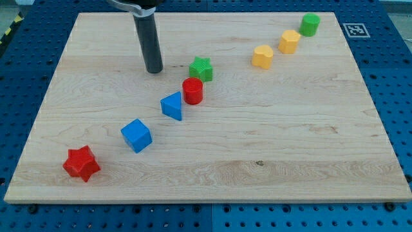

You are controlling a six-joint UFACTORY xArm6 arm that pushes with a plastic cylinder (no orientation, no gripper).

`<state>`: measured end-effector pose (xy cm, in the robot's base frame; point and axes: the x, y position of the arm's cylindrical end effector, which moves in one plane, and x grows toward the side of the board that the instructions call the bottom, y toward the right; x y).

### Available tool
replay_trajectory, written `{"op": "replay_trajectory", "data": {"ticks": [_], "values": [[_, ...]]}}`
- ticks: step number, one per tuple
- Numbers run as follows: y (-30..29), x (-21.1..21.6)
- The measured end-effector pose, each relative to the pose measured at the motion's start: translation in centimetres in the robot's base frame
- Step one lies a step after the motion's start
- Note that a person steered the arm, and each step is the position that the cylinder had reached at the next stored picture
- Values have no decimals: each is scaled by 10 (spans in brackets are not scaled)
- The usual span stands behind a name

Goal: Move the green star slightly to the right to form a diagonal line

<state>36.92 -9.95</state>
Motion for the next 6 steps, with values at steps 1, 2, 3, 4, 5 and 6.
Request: {"op": "replay_trajectory", "data": {"ticks": [1, 2, 3, 4, 5, 6], "values": [[25, 0], [48, 3], [67, 16], [82, 20], [94, 20], [103, 20]]}}
